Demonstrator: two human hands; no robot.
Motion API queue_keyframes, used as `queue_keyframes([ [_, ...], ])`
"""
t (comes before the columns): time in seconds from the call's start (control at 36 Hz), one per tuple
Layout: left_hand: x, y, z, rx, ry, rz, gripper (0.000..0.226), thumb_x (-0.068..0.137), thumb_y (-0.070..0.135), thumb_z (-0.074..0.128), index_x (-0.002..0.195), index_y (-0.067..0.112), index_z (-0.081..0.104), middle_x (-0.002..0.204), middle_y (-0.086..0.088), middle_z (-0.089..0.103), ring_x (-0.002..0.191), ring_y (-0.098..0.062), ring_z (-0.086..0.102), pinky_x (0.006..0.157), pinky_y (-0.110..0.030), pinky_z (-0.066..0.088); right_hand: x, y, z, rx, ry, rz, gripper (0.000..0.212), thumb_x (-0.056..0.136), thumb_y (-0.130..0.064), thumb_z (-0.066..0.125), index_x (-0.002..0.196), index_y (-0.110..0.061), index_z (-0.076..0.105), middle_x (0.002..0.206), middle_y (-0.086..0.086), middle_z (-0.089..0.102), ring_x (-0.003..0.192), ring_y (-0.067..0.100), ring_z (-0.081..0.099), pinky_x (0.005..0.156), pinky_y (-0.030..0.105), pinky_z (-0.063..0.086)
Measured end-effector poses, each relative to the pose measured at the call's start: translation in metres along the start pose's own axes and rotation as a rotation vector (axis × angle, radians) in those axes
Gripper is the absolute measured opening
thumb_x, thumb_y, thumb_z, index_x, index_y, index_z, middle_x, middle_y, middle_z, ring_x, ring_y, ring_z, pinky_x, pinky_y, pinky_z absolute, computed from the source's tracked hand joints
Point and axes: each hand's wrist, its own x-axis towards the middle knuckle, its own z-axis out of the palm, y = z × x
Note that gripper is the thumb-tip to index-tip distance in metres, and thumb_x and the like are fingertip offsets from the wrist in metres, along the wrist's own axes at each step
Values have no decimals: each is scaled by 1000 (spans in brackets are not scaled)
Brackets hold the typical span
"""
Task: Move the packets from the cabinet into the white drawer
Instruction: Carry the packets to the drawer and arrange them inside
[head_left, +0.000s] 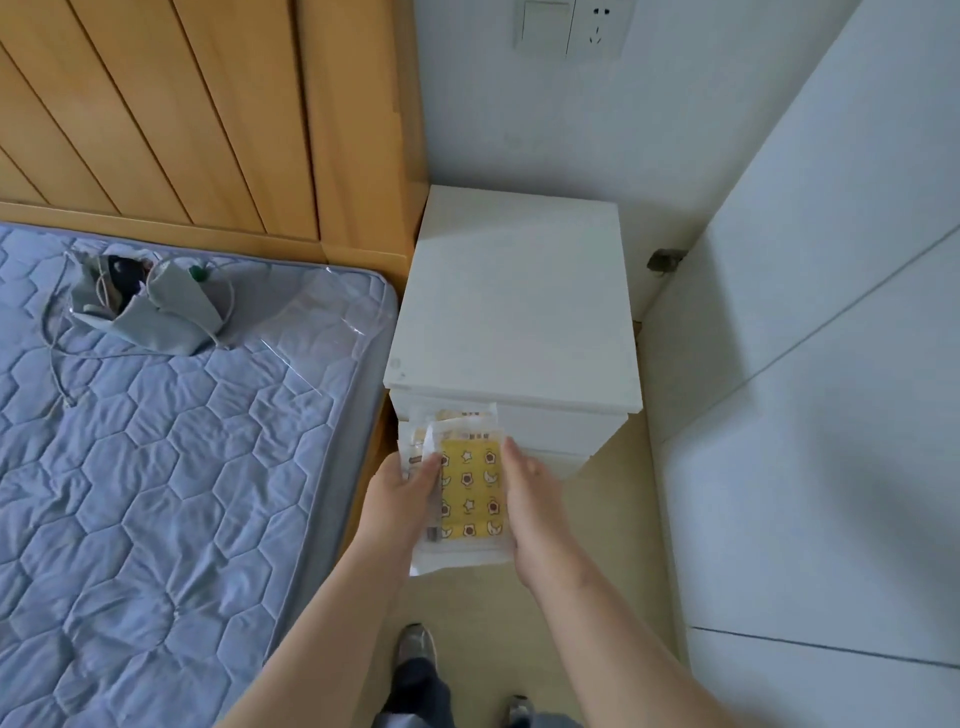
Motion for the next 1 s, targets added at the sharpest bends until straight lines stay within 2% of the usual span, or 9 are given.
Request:
queue_keyframes([
  [0.31, 139, -28, 28, -76, 102, -108, 17, 96, 24, 51, 106, 12, 57, 93, -6, 69, 81, -22, 67, 77, -43, 55, 166, 15, -18, -228, 27, 2, 22, 96, -20, 46, 113, -12, 58, 91, -5, 56, 78, 9, 51, 64, 20, 39],
  [0.42, 166, -48, 37, -140, 110, -144, 16, 95, 25, 51, 107, 16, 58, 91, -3, 70, 80, -22, 68, 74, -42, 55, 209, 38, -24, -793, -61, -207, 38, 96, -25, 46, 134, -21, 46, 144, -5, 40, 131, 17, 33, 101, 29, 30],
  [0.5, 177, -58, 40, -216, 77, -163, 20, 95, 26, 50, 110, 15, 58, 95, -5, 71, 82, -23, 70, 71, -44, 55, 231, 50, -26, -1193, -137, -339, 52, 96, -32, 46, 145, -25, 29, 156, -9, 16, 143, 17, 10, 113, 34, 12],
  [0.56, 180, -64, 40, -263, 59, -165, 20, 95, 25, 49, 108, 15, 59, 94, -5, 73, 80, -23, 71, 66, -41, 56, 243, 58, -27, -1353, -124, -416, 56, 95, -32, 47, 146, -23, 26, 154, -6, 20, 141, 19, 15, 111, 33, 9],
  [0.64, 183, -70, 38, -308, 45, -166, 22, 94, 25, 48, 110, 15, 60, 96, -7, 73, 82, -24, 72, 67, -42, 57, 253, 69, -23, -1415, 133, -652, 58, 67, -21, 75, 123, -17, 58, 122, -1, 60, 113, 25, 47, 96, 34, 23],
  [0.72, 183, -71, 35, -316, 36, -157, 24, 94, 25, 48, 112, 15, 60, 97, -7, 73, 81, -24, 72, 64, -42, 59, 257, 81, -18, -1364, 263, -764, 58, 49, -12, 79, 106, -14, 66, 99, 0, 68, 95, 23, 42, 86, 36, 28],
  [0.83, 183, -68, 31, -323, 16, -140, 23, 94, 24, 48, 112, 15, 59, 97, -7, 73, 79, -23, 72, 58, -38, 60, 253, 75, -17, -1426, 209, -622, 63, 63, -13, 71, 124, -11, 55, 119, 2, 60, 99, 31, 53, 86, 37, 28],
  [0.89, 184, -66, 30, -327, 11, -138, 22, 94, 23, 48, 111, 15, 59, 93, -5, 74, 76, -22, 72, 55, -37, 60, 251, 74, -13, -1442, 77, -514, 64, 84, -15, 52, 144, -15, 29, 145, 1, 34, 115, 30, 43, 95, 37, 27],
  [1.0, 182, -63, 27, -327, 3, -133, 21, 94, 22, 48, 111, 15, 60, 89, -3, 75, 74, -21, 73, 54, -37, 59, 246, 69, -6, -1398, 11, -404, 63, 89, -16, 41, 146, -18, 14, 151, 1, 14, 119, 26, 39, 97, 34, 27],
])
